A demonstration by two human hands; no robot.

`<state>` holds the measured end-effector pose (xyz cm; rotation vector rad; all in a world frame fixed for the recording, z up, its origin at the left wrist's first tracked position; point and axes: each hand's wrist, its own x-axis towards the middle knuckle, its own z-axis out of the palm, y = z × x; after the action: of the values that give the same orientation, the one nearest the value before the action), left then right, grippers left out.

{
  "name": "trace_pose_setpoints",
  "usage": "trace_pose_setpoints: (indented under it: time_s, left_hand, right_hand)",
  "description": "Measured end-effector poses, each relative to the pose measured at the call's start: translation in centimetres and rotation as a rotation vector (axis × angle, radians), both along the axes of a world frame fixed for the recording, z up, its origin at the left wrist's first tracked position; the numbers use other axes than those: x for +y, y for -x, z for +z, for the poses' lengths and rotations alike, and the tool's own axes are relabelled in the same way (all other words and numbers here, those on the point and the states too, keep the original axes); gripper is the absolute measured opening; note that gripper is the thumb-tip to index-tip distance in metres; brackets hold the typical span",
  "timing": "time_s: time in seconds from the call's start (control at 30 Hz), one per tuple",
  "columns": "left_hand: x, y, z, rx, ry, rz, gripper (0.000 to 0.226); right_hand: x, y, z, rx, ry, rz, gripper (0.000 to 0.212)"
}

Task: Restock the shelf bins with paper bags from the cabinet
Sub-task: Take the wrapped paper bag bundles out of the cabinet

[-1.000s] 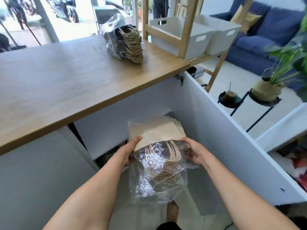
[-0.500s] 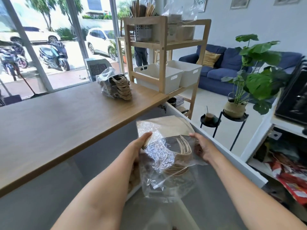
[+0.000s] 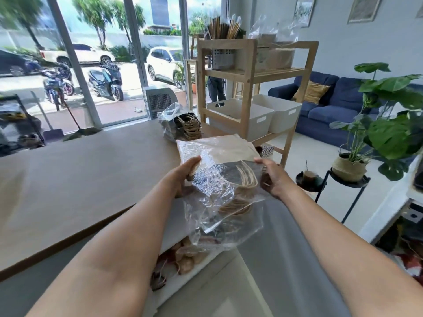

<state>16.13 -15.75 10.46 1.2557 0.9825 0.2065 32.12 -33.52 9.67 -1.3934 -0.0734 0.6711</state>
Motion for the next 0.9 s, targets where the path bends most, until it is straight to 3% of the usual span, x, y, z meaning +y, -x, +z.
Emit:
trace_pose_setpoints:
  time_s: [0.07, 0.27, 0.53, 0.73, 0.9]
  left_hand:
    - [2.3, 1.6, 0.4, 0.014, -0.025, 0.088, 0.058]
    - [7.9, 6.9, 0.6, -0.026, -0.001, 0.315, 0.042]
    - [13.7, 10.9, 2.0, -0.041, 0.02, 0.552, 0.07]
    - [15.4, 10.8, 3.8, -0.066, 0.007, 0.666, 0.041]
    - [17.3, 10.5, 3.9, -0.023, 0.026, 0.759, 0.044]
  right_hand:
    - [3.4, 0.7, 0.3, 0.022, -0.02, 0.083, 0.01]
    - [12.8, 3.0, 0.5, 0.082, -0.043, 0.32, 0.023]
    - [22.8, 3.9, 1.7, 0.061, -0.031, 0.6, 0.009]
    - [28.1, 3.3, 3.2, 0.095, -0.012, 0.794, 0.012]
    - [32.2, 2.7, 3.3, 0.125, 0.012, 0.832, 0.011]
